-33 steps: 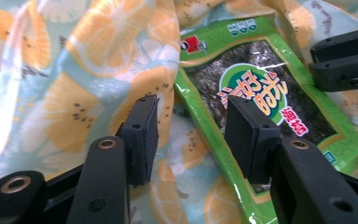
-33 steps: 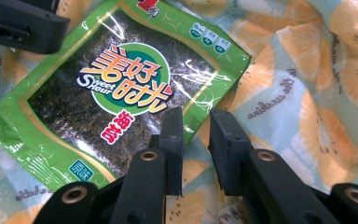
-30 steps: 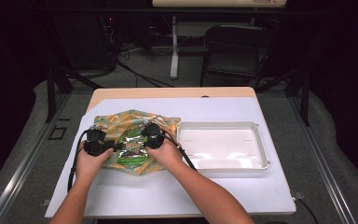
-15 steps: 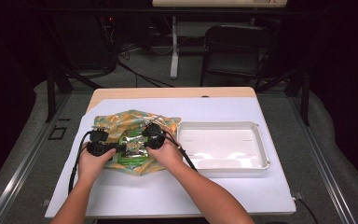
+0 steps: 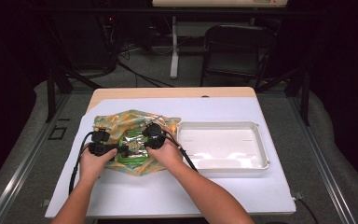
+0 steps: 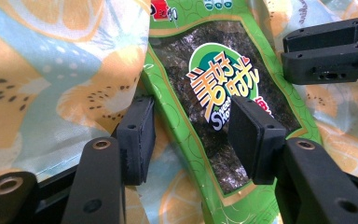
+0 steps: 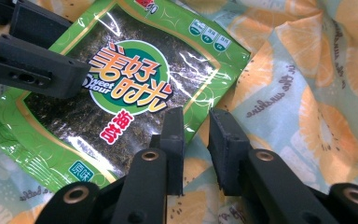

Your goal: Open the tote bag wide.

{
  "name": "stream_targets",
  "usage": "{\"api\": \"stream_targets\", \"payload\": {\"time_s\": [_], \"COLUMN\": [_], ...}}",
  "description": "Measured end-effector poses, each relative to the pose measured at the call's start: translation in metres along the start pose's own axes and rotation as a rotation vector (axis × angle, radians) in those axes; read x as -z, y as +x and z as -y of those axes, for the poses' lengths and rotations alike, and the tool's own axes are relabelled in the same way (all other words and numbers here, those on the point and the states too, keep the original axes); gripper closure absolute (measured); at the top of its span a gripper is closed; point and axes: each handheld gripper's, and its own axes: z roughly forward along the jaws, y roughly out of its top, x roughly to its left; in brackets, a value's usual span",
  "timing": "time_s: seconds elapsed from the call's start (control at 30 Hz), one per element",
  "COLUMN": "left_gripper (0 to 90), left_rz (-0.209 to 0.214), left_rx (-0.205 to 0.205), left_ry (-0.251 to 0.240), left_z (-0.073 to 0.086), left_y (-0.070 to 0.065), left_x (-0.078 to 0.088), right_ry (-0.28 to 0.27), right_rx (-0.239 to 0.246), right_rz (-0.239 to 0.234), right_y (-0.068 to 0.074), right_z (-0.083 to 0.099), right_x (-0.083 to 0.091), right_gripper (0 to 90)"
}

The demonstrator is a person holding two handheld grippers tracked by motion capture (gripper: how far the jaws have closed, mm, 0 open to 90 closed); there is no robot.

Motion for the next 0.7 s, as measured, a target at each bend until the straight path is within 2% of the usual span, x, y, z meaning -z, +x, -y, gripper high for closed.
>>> {"api": "stream_targets", "payload": {"time_s": [0.1,0.33,0.5,0.63,0.7], "left_gripper": [51.4,51.2,51.5,52.0,52.4], "left_rz": [-0.004,0.008,0.015,0.015,0.009], "left_rx": [-0.002,0.004,0.010,0.006,0.007], "left_ry": [-0.002,0.000,-0.006,-0.012,-0.018], "left_z": [0.0000,-0.0003,-0.0006,-0.0012,-0.0013], "left_y": [-0.0009,-0.0013,-0.0020,-0.0035,-0.0042], "left_x": [-0.0002,0.0008,0.0024,0.0039,0.0042], "right_ry": [-0.030,-0.037,-0.025,-0.032,0.001], "right_rx": [-0.020,-0.016,-0.014,-0.031,-0.025], "right_rz": [-0.004,-0.001,0.007,-0.005,-0.009], "right_y": [0.0013,0.0008,0.0000,-0.0012,-0.0036], "right_z": [0.0011,0.0016,0.0016,0.0019,0.0011], "right_x": [-0.0020,-0.0026,-0.0020,-0.0027,-0.0007], "right_gripper": [75.7,75.8,75.8,75.8,75.8]}}
